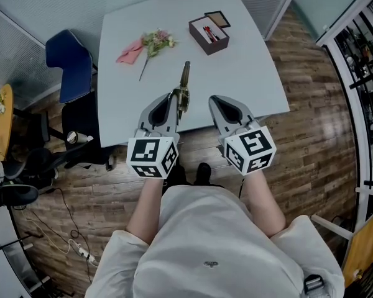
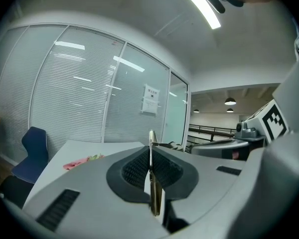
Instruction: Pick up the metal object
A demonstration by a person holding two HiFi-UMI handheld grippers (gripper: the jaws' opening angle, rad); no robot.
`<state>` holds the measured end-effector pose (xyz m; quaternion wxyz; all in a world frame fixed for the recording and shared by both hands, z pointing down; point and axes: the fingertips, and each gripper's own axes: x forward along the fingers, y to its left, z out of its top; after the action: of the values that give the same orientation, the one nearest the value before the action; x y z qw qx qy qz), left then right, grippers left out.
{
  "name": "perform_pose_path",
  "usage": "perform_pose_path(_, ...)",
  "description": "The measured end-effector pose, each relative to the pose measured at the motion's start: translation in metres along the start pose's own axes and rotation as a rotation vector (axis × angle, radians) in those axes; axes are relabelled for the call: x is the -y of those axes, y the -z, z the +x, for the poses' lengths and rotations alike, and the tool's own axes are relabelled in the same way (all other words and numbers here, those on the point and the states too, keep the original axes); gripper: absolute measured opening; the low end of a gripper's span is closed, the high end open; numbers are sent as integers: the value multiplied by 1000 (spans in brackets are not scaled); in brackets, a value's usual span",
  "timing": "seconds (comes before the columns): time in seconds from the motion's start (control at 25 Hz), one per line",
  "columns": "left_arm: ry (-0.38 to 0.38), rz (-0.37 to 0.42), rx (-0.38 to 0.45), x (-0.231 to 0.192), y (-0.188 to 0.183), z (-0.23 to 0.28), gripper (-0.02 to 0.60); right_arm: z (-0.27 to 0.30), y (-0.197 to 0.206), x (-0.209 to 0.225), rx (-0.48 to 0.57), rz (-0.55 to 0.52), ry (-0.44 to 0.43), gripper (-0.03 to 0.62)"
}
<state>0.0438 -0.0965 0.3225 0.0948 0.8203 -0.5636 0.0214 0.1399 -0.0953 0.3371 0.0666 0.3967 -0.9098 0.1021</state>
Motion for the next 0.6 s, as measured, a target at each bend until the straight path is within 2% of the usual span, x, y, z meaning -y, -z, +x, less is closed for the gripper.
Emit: perform_pose_path(0.6, 4, -9, 8, -3, -1, -6, 21, -2, 3, -5, -12, -13, 12, 5)
